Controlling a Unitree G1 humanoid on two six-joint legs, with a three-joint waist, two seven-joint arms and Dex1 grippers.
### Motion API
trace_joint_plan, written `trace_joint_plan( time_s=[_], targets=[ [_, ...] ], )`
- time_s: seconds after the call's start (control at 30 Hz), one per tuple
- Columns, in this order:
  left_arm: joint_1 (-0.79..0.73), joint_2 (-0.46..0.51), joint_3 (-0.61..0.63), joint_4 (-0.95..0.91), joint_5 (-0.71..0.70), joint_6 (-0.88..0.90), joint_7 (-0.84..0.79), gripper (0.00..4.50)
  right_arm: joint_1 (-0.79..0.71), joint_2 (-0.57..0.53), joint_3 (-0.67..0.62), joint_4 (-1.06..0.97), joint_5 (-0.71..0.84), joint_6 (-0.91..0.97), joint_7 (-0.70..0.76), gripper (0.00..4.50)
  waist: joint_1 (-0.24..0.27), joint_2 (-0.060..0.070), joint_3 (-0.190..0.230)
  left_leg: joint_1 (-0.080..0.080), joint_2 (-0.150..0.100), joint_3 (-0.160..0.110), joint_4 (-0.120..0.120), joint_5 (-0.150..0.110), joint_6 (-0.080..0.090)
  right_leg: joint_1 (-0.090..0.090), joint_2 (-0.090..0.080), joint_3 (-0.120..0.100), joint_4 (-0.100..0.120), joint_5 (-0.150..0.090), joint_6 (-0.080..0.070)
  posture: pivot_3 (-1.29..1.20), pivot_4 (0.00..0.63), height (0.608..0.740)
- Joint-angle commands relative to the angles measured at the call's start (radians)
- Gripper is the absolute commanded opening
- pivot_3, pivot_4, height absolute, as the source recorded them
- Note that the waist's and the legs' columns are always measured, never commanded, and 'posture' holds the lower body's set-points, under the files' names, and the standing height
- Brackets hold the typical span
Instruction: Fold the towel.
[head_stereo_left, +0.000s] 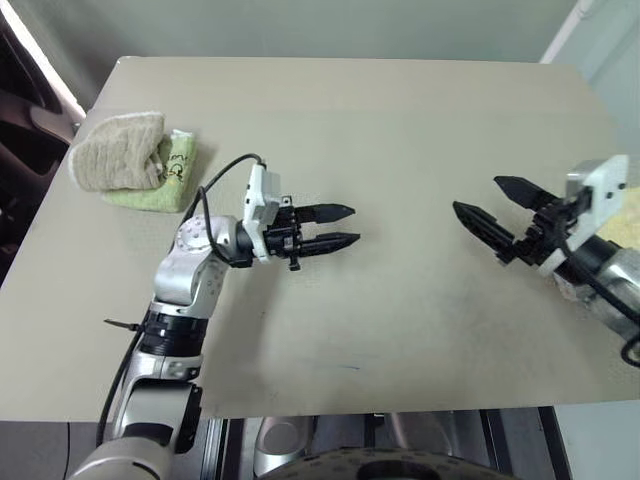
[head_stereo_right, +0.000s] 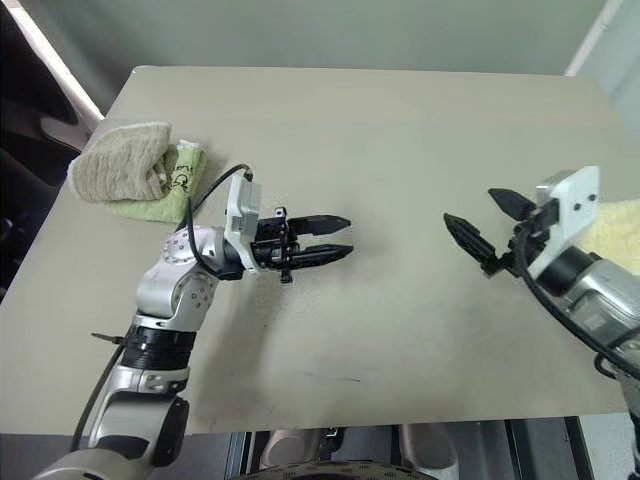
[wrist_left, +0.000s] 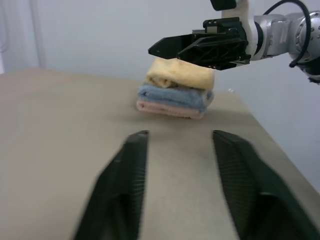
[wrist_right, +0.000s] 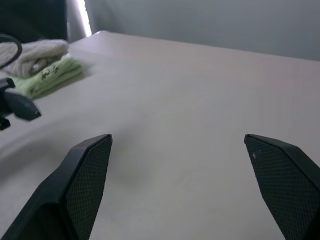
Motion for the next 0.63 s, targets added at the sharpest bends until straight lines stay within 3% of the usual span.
trace_joint_plan(
  time_s=[0.03,0.1,0.13,0.33,0.47,0.63],
  targets=[
    [0.007,0.02,0.025,-0.046,-0.019,-0.009,0.004,3.64,-0.03,0.015,0.026,0.005,-0.064,-0.026,0.057,4.5,0.001,0.0,0.0,0.0,0.0,0.0,0.0,0.0,0.0,0.0,0.0,0.0,0.0,0.0,0.0,0.0,0.15,0.733],
    [0.008,0.023,0.023,-0.048,-0.021,-0.009,0.007,4.33,-0.034,0.026,0.024,0.007,-0.081,-0.023,0.07,4.5,0.003,0.0,0.0,0.0,0.0,0.0,0.0,0.0,0.0,0.0,0.0,0.0,0.0,0.0,0.0,0.0,0.15,0.733],
    [0.009,0.023,0.023,-0.048,-0.022,-0.009,0.007,4.46,-0.035,0.031,0.023,0.008,-0.087,-0.021,0.075,4.5,0.003,0.0,0.0,0.0,0.0,0.0,0.0,0.0,0.0,0.0,0.0,0.0,0.0,0.0,-0.001,0.0,0.15,0.733],
    [0.009,0.025,0.022,-0.048,-0.025,-0.01,0.009,4.46,-0.041,0.055,0.014,0.007,-0.114,-0.007,0.097,4.5,0.001,0.0,0.0,0.0,0.0,0.0,0.0,0.0,-0.001,0.0,0.0,0.0,0.0,0.0,-0.004,0.0,0.15,0.733],
    [0.121,0.096,0.092,-0.109,0.034,-0.085,0.06,4.46,-0.084,0.067,0.187,0.115,-0.248,-0.108,0.294,4.5,-0.015,-0.001,-0.001,0.001,0.0,0.0,-0.001,0.001,-0.001,-0.001,0.0,0.0,0.0,0.001,-0.008,0.0,0.15,0.733],
    [0.123,0.09,0.086,-0.12,0.042,-0.095,0.119,4.46,-0.102,0.111,0.223,0.157,-0.329,-0.161,0.34,4.5,-0.015,-0.001,0.0,0.001,0.0,-0.001,-0.001,0.002,-0.003,-0.002,0.001,0.0,0.0,0.0,-0.013,0.0,0.15,0.733]
  ],
)
